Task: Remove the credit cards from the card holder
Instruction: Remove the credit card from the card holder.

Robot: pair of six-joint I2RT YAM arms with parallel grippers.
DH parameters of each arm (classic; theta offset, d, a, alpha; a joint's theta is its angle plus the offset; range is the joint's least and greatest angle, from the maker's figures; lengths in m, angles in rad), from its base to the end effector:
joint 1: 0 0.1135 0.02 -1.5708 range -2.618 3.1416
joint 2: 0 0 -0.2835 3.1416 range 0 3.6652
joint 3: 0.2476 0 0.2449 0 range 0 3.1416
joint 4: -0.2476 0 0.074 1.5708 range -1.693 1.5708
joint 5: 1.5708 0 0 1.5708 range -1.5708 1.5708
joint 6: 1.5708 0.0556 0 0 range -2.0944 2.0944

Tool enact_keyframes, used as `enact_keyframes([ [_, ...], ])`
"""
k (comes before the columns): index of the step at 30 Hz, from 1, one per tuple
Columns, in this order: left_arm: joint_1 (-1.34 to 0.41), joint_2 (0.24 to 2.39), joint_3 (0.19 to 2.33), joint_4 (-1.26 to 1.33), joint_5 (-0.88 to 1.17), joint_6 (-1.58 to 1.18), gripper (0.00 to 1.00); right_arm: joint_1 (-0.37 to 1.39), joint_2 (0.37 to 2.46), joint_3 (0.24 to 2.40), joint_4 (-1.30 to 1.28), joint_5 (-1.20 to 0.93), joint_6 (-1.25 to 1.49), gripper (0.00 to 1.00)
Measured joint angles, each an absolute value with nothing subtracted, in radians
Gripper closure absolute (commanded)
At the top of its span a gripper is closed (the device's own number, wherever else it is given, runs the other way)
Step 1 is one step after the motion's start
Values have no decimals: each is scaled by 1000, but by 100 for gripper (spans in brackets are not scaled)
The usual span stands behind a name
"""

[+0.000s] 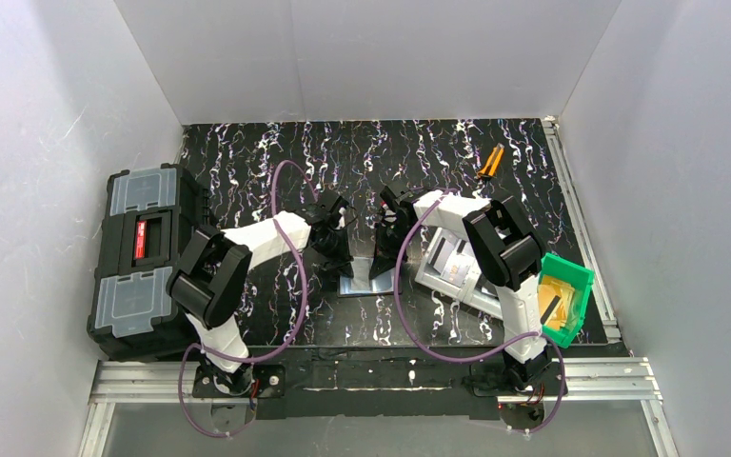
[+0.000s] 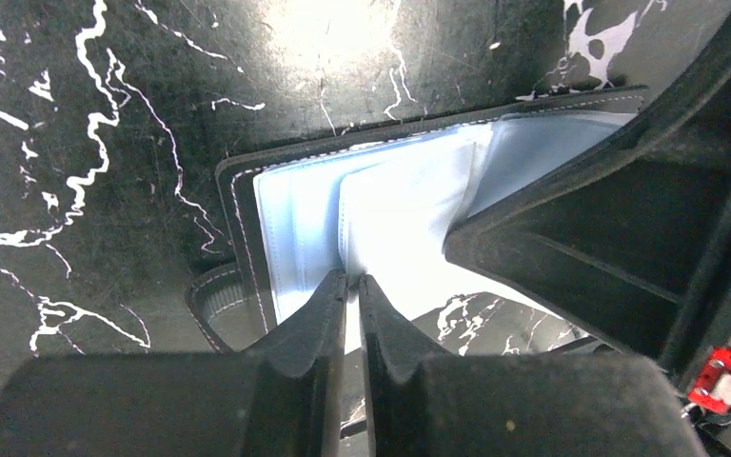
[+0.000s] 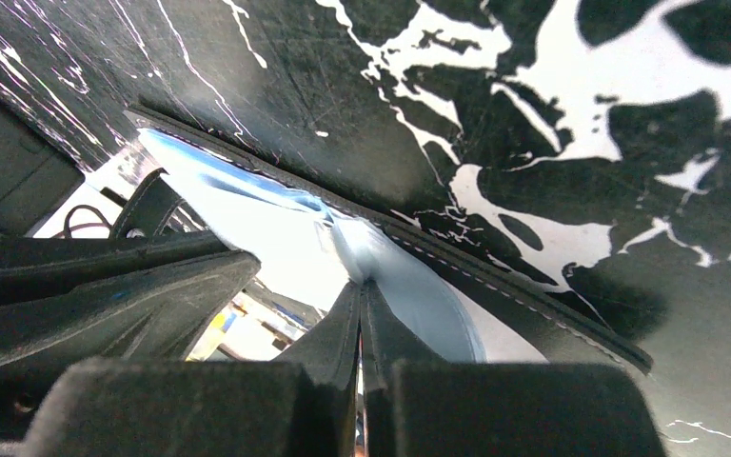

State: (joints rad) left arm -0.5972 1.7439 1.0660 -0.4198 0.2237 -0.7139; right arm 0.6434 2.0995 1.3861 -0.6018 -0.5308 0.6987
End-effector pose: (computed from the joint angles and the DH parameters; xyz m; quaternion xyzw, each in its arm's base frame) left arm 0.2823 -0.2069 0.1765 -0.0302 0.9660 -0.2280 0.1185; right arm 0.3133 0.2701 0.1303 0.0069 -0.9577 -0.2802 0.0654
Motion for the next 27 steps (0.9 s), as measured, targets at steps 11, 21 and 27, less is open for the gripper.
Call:
enact_keyframes([
  [11, -614, 1646, 1058, -405, 253, -772, 100, 658, 2101, 1407, -615, -524, 676, 91],
  [21, -617, 1634, 1063, -414, 269, -778, 100, 699, 2119, 1454, -625, -516, 652, 75],
  [27, -617, 1635, 1069, -428, 262, -778, 100, 684, 2097, 1458, -642, -495, 647, 61],
])
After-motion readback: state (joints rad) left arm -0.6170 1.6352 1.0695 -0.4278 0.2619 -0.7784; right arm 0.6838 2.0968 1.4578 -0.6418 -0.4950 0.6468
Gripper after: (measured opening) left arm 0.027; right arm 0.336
